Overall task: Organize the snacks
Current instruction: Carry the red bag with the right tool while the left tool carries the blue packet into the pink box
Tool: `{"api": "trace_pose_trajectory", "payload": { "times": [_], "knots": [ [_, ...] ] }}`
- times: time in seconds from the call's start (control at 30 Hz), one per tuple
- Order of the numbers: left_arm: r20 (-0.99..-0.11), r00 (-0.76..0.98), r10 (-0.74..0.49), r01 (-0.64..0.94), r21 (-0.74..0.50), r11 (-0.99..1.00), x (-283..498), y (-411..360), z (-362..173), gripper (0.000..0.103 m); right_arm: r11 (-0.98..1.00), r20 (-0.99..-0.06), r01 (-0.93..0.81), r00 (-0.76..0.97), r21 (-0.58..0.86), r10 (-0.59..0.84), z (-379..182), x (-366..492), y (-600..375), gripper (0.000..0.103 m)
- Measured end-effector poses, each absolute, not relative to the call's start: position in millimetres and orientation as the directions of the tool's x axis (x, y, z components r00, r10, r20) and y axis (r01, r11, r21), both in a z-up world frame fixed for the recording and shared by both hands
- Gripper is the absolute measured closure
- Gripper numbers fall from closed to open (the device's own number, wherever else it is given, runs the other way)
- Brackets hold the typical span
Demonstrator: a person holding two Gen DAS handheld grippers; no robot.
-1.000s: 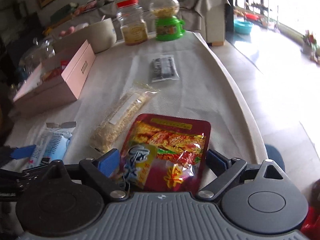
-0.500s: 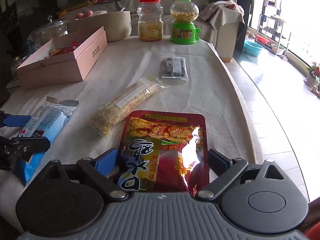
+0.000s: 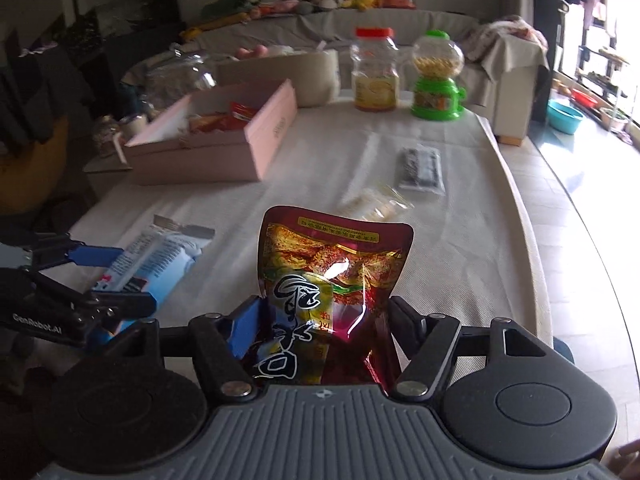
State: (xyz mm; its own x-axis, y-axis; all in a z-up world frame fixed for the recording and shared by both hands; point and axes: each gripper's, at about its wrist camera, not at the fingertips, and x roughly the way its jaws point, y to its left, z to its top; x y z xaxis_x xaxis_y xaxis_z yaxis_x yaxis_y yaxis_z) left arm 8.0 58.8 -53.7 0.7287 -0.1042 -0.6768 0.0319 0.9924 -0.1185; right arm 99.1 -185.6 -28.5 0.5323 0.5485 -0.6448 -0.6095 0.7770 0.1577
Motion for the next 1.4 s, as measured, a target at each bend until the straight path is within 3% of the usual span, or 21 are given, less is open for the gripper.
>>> {"api": "trace_pose_trajectory", "payload": {
  "times": [0.17, 0.37, 0.5, 0.63, 0.8, 0.97, 1.03, 1.4],
  "knots": [
    [-0.602, 0.789, -0.125, 0.023, -0.175, 0.984, -14, 82, -15, 0.014, 0.701, -0.576, -0.693, 0.508, 0.167, 0.640, 10, 91, -169, 0.035],
    [-0.347, 0.937, 0.047, -0.061, -0.029, 0.998, -19, 123, 93, 0.013, 0.650, -0.401, -0.751, 0.564, 0.114, 0.722, 100, 103, -142, 0.035],
    [-0.250, 0.965, 0.084, -0.109, -0.086, 0.990, 11, 157, 140, 0.013, 0.669, -0.293, -0.740, 0.625, 0.071, 0.723, 156, 130, -109, 0.034],
    [-0.299, 0.950, 0.094, -0.147, -0.161, 0.976, 71, 186, 136, 0.013, 0.699, -0.304, -0.713, 0.655, 0.056, 0.692, 176, 162, -72, 0.034],
    [-0.459, 0.888, -0.010, -0.112, -0.239, 0.965, 154, 202, 59, 0.013, 0.697, -0.362, -0.716, 0.646, 0.016, 0.672, 160, 187, -39, 0.034],
    [-0.606, 0.795, 0.038, -0.119, -0.095, 0.988, 201, 205, -11, 0.013, 0.701, -0.475, -0.713, 0.613, 0.012, 0.631, 119, 224, -13, 0.034],
    [-0.611, 0.790, 0.037, -0.086, -0.051, 0.995, 201, 203, -21, 0.013, 0.710, -0.521, -0.702, 0.588, 0.052, 0.619, 106, 251, -2, 0.034],
    [-0.583, 0.812, -0.036, -0.014, -0.080, 0.997, 187, 220, -31, 0.012, 0.629, -0.693, -0.741, 0.327, 0.233, 0.642, 26, 328, 90, 0.034]
  ]
}}
